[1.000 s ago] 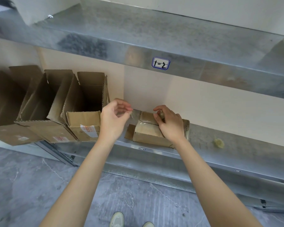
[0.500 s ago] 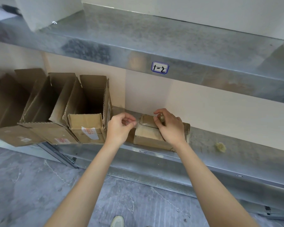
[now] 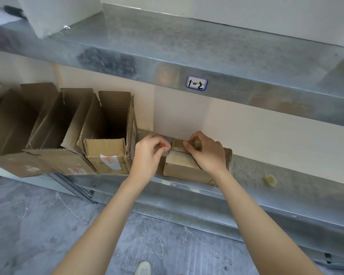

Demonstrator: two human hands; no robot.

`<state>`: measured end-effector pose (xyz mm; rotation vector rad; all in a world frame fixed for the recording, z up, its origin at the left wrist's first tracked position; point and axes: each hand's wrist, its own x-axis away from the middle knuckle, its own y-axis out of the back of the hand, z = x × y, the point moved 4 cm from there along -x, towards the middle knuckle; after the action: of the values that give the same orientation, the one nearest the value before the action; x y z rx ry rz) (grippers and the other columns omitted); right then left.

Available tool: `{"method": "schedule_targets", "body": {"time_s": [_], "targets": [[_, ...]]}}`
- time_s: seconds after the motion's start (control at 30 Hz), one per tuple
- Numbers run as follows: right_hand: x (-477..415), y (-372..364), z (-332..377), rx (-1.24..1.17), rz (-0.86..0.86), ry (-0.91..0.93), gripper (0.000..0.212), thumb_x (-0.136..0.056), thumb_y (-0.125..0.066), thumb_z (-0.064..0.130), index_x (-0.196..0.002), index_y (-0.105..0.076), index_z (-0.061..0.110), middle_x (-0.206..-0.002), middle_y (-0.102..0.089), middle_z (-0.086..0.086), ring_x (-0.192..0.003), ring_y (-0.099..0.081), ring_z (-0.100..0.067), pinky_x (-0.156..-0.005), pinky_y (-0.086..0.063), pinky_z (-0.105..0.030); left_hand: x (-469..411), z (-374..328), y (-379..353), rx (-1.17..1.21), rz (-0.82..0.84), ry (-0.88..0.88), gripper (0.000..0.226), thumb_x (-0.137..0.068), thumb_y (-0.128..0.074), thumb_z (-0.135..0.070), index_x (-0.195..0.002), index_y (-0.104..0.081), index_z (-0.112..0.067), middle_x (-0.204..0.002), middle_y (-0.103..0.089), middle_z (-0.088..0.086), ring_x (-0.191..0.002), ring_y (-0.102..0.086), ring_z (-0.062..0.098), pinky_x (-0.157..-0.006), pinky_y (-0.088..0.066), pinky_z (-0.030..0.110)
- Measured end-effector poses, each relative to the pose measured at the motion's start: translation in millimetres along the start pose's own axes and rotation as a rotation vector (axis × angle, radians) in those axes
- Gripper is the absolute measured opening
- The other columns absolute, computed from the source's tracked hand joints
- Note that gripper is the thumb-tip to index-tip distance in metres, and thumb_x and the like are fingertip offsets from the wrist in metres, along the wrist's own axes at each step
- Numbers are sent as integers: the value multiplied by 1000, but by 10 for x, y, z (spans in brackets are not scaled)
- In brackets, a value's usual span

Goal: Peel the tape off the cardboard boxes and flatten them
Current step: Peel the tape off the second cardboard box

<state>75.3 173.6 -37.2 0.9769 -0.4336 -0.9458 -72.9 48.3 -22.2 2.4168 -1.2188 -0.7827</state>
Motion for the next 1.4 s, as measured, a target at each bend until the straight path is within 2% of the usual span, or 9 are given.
{"method": "schedule_targets", "body": {"time_s": [0.33, 0.57, 0.77, 0.87, 0.97, 1.07, 1.13, 1.27, 1.4], "targets": [[-28, -9, -20, -23, 15, 2, 21, -92, -52, 54, -93, -51, 34, -90, -62, 17, -90, -60, -13, -81, -30, -32, 59, 43, -8, 41, 69, -48, 19, -80, -73, 6, -88, -70, -11, -90, -61, 0, -85, -59, 8, -78, -46, 13], [-30, -6, -16, -17, 25, 7, 20, -92, -52, 54, -96, -52, 34, -91, -62, 17, -91, -60, -13, -83, -31, -33, -7, 70, 0, 80, 72, 27, 33, -73, -77, 6, -91, -69, -19, -93, -61, 0, -87, -60, 9, -81, -55, 23], [-18, 10, 7, -17, 32, 13, 22, -92, -50, 56, -97, -52, 35, -92, -62, 18, -92, -60, -14, -84, -31, -33, -125, 65, -21, 131, 139, 88, 35, -72, -76, 9, -91, -68, -18, -94, -62, 9, -87, -62, 17, -72, -53, 14], [-4, 24, 22, -27, 37, 16, 34, -87, -47, 68, -99, -52, 36, -93, -63, 18, -92, -60, -11, -84, -32, -32, -167, 68, -24, 107, 147, 83, 33, -71, -76, 9, -91, -69, -17, -92, -61, 7, -83, -59, 9, -68, -49, 10], [24, 43, 55, -19, 76, 13, 60, -67, -48, 88, -100, -52, 38, -98, -60, 22, -89, -55, -5, -85, -33, -31, -208, 81, -26, 110, 166, 67, 32, -72, -77, 6, -90, -70, -19, -89, -63, 1, -81, -57, 1, -69, -44, 8], [41, 37, 72, 24, 109, 34, 73, -54, -55, 92, -104, -49, 39, -106, -59, 22, -95, -55, -5, -90, -35, -32, -249, 100, -41, 122, 180, 71, 31, -73, -78, 3, -87, -69, -23, -88, -65, -5, -81, -60, 4, -74, -46, 12], [37, 28, 69, 33, 111, 46, 75, -52, -56, 93, -105, -49, 39, -108, -59, 22, -98, -56, -5, -90, -35, -32, -265, 102, -61, 122, 182, 75, 30, -74, -77, 4, -86, -68, -22, -87, -64, -7, -81, -61, 7, -75, -48, 15], [33, 19, 74, 41, 123, 54, 72, -54, -57, 91, -104, -48, 40, -108, -58, 23, -99, -56, -6, -89, -34, -31, -293, 78, -93, 122, 138, 77, 23, -75, -75, 7, -83, -69, -14, -85, -63, -8, -77, -59, -3, -70, -44, 7], [49, 8, 70, 46, 141, 51, 69, -55, -58, 90, -103, -47, 41, -109, -59, 22, -99, -55, -6, -90, -34, -32, -368, -5, -183, 90, 99, 37, 24, -76, -73, 8, -80, -66, -15, -88, -62, 3, -78, -62, 2, -72, -45, 9]]}}
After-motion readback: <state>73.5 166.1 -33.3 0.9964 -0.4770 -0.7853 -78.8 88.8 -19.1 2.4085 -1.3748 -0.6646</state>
